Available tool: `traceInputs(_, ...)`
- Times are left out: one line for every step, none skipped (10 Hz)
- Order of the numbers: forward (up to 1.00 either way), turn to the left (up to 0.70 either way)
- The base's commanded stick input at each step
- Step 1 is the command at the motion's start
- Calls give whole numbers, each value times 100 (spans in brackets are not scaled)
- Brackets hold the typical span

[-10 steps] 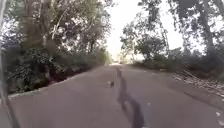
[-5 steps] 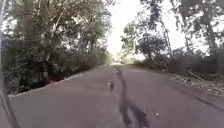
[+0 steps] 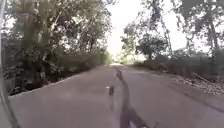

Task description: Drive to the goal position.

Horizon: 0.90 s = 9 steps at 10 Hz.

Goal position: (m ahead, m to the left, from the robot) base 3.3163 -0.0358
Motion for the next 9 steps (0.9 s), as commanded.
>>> traceInputs(70,0)
traceInputs(70,0)
traceInputs(70,0)
traceInputs(70,-1)
traceInputs(70,-4)
traceInputs(70,-10)
traceInputs(70,-18)
traceInputs(70,-15)
traceInputs(70,-1)
